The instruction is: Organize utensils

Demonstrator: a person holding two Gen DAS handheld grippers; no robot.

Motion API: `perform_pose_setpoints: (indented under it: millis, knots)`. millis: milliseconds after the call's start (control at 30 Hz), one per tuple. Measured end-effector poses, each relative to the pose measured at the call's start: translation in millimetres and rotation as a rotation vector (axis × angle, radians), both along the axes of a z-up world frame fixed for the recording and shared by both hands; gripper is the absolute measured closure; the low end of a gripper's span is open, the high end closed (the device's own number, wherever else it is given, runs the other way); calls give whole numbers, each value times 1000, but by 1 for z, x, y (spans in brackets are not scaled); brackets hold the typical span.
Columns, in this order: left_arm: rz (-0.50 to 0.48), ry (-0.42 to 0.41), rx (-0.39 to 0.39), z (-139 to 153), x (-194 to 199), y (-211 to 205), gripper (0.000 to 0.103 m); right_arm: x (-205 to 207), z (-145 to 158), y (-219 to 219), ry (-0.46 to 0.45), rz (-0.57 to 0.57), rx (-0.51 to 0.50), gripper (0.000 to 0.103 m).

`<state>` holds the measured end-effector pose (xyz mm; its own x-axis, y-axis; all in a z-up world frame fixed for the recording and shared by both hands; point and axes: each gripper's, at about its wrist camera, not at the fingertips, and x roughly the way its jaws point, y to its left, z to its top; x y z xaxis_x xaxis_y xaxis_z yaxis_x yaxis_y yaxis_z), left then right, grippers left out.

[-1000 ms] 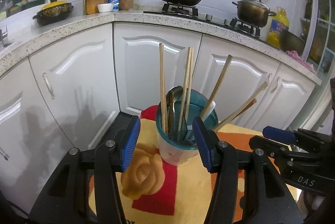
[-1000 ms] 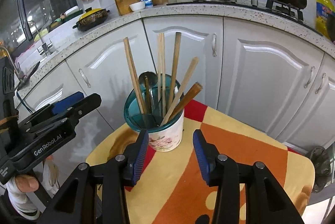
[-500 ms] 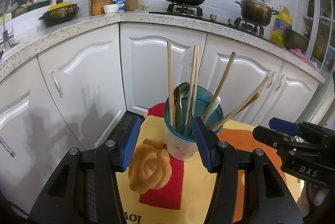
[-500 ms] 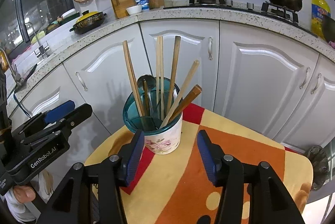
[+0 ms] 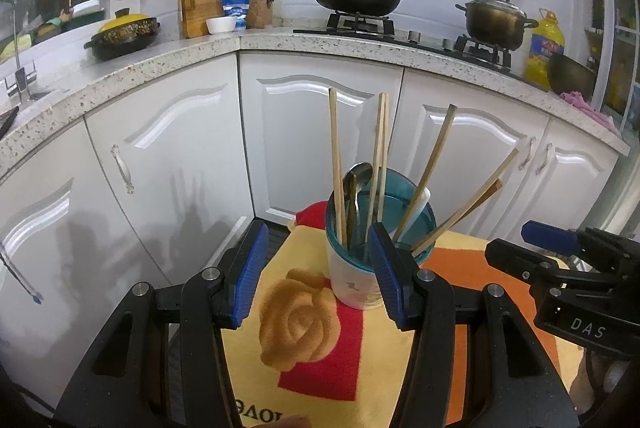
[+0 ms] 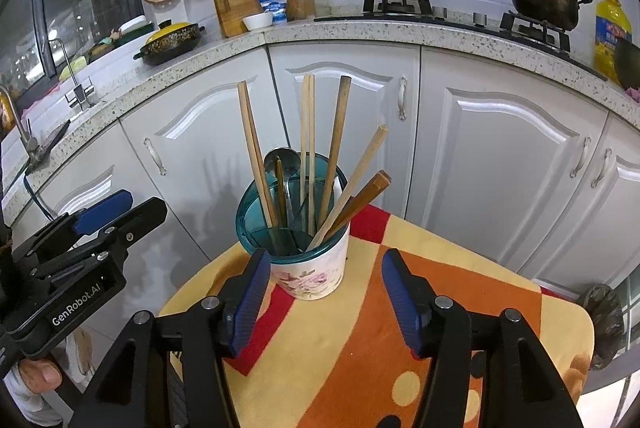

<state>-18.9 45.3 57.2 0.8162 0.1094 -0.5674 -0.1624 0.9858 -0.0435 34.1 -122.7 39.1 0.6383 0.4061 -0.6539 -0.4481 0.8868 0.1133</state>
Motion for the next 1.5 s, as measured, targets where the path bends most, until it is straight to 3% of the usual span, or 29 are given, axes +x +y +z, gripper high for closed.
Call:
perform_pose_setpoints:
  millis: [1500]
  knots:
    - [-6, 8, 18, -1, -2, -3, 52, 4, -5, 4, 14, 20, -37, 43]
